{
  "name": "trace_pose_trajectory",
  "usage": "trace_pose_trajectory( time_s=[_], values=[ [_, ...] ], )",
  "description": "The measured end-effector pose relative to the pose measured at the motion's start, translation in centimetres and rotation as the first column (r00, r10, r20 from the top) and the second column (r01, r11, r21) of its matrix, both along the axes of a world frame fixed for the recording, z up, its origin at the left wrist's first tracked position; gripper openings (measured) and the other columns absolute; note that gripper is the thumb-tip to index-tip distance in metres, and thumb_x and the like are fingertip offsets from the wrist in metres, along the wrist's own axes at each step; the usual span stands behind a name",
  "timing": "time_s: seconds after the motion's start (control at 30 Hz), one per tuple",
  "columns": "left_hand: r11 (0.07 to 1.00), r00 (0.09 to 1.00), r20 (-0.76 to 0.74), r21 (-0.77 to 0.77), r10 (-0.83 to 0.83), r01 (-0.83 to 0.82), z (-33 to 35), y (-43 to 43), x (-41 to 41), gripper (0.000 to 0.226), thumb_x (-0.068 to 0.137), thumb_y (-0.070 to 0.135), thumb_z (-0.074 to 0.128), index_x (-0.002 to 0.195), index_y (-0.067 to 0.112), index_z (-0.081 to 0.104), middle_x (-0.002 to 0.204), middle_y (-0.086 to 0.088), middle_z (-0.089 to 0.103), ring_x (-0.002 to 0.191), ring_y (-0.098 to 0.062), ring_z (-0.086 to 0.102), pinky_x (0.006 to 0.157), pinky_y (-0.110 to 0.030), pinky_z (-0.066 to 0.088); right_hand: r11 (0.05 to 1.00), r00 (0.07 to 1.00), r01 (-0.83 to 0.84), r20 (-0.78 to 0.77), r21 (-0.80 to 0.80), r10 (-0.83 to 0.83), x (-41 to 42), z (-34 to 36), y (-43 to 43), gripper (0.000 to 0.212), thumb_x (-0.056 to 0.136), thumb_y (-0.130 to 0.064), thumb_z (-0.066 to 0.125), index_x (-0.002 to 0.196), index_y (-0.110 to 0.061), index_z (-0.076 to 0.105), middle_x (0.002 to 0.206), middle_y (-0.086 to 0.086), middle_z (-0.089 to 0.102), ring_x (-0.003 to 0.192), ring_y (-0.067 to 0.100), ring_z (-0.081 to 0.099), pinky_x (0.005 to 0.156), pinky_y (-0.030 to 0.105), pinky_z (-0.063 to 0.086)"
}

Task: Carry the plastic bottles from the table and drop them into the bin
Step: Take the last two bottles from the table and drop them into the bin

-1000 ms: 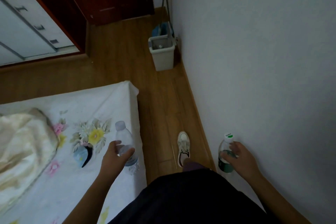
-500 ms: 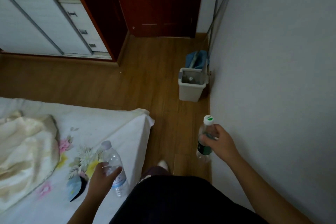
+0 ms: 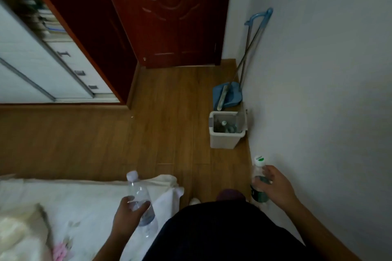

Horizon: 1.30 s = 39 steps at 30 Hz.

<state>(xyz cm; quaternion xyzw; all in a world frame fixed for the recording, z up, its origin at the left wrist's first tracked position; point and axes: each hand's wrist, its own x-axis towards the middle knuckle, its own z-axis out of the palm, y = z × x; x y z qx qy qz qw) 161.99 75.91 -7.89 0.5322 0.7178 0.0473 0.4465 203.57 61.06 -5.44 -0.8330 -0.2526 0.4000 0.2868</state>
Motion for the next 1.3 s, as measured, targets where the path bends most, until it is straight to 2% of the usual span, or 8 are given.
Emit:
trace_pose_trajectory(
  time_s=[0.2, 0.3, 0.57, 0.77, 0.9, 1.03, 1.17, 1.3],
  values=[
    [0.991, 0.991, 0.083, 0.089, -0.106, 0.098, 1.4, 11.4, 4.9, 0.047, 0.078, 0.042, 0.079, 0.112, 0.016, 0.061, 0.1, 0.001, 0.071, 0.092, -0.019, 0.07, 0.078, -0.038, 0.055, 0.995, 0.999, 0.043, -0.004, -0.089, -0.043, 2.9, -1.2, 5.4, 0.038, 0.085, -0.016, 0.075, 0.118, -0.009, 0.058, 0.112, 0.014, 0.063, 0.097, 0.022, 0.055, 0.081, 0.026, 0.04],
    [0.992, 0.99, 0.086, 0.071, -0.108, 0.102, 0.8, 16.4, 6.8, 0.05, 0.079, 0.04, 0.08, 0.116, 0.012, 0.061, 0.105, -0.001, 0.073, 0.097, -0.021, 0.071, 0.082, -0.039, 0.057, 0.992, 1.0, 0.031, 0.003, -0.126, -0.031, 4.8, -2.1, 9.6, 0.049, 0.085, -0.021, 0.075, 0.128, -0.009, 0.054, 0.114, 0.009, 0.061, 0.099, 0.021, 0.055, 0.088, 0.031, 0.042],
    [0.997, 0.999, 0.036, 0.066, -0.039, 0.036, 1.8, 27.7, 11.1, 0.029, 0.084, 0.022, 0.078, 0.103, 0.005, 0.065, 0.095, -0.006, 0.071, 0.089, -0.027, 0.069, 0.067, -0.031, 0.045, 0.998, 1.0, 0.007, -0.01, -0.07, -0.008, 10.1, -2.7, 25.9, 0.04, 0.079, -0.032, 0.08, 0.112, -0.023, 0.06, 0.107, -0.001, 0.068, 0.101, 0.022, 0.065, 0.084, 0.034, 0.05],
    [0.987, 0.994, 0.08, 0.147, -0.078, 0.066, 3.4, 39.8, 15.0, 0.051, 0.072, 0.048, 0.082, 0.106, 0.012, 0.067, 0.101, 0.0, 0.075, 0.092, -0.018, 0.072, 0.071, -0.031, 0.051, 0.995, 0.995, -0.085, -0.041, 0.05, 0.087, 12.3, 0.8, 39.2, 0.048, 0.081, -0.031, 0.078, 0.123, -0.023, 0.055, 0.108, -0.012, 0.058, 0.099, 0.008, 0.057, 0.084, 0.027, 0.044],
    [0.97, 0.981, 0.121, 0.211, -0.15, 0.122, 5.1, 48.1, 19.4, 0.03, 0.085, 0.034, 0.076, 0.105, 0.013, 0.072, 0.096, 0.0, 0.078, 0.091, -0.014, 0.073, 0.068, -0.026, 0.05, 0.99, 0.998, 0.033, -0.052, 0.14, -0.026, 14.1, 1.7, 45.2, 0.039, 0.081, -0.024, 0.078, 0.113, -0.028, 0.056, 0.1, -0.023, 0.059, 0.087, -0.012, 0.052, 0.074, 0.012, 0.041],
    [0.951, 0.94, 0.223, 0.225, -0.26, 0.21, 5.8, 55.8, 25.7, 0.019, 0.087, 0.026, 0.075, 0.101, 0.017, 0.066, 0.093, 0.005, 0.072, 0.089, -0.016, 0.068, 0.074, -0.034, 0.051, 0.973, 0.985, 0.173, -0.037, 0.152, -0.169, 15.1, 1.2, 48.7, 0.04, 0.081, -0.025, 0.079, 0.11, -0.032, 0.053, 0.099, -0.023, 0.06, 0.092, 0.0, 0.06, 0.08, 0.018, 0.045],
    [0.892, 0.853, 0.261, 0.158, -0.452, 0.424, 4.6, 64.2, 32.7, 0.03, 0.085, 0.034, 0.076, 0.107, 0.015, 0.069, 0.097, 0.005, 0.072, 0.092, -0.014, 0.069, 0.067, -0.019, 0.053, 0.908, 0.915, 0.402, -0.024, 0.119, -0.402, 14.7, 0.8, 51.5, 0.042, 0.08, -0.033, 0.078, 0.114, -0.029, 0.055, 0.105, -0.01, 0.065, 0.097, 0.011, 0.062, 0.084, 0.029, 0.05],
    [0.771, 0.73, 0.272, 0.083, -0.627, 0.631, 5.7, 70.6, 39.7, 0.036, 0.082, 0.032, 0.079, 0.113, 0.019, 0.067, 0.101, 0.002, 0.072, 0.092, -0.014, 0.068, 0.069, -0.026, 0.052, 0.786, 0.791, 0.606, 0.007, 0.121, -0.612, 12.2, 1.7, 53.3, 0.033, 0.081, -0.034, 0.077, 0.105, -0.028, 0.055, 0.091, -0.019, 0.059, 0.082, -0.004, 0.056, 0.065, 0.015, 0.039]
  ],
)
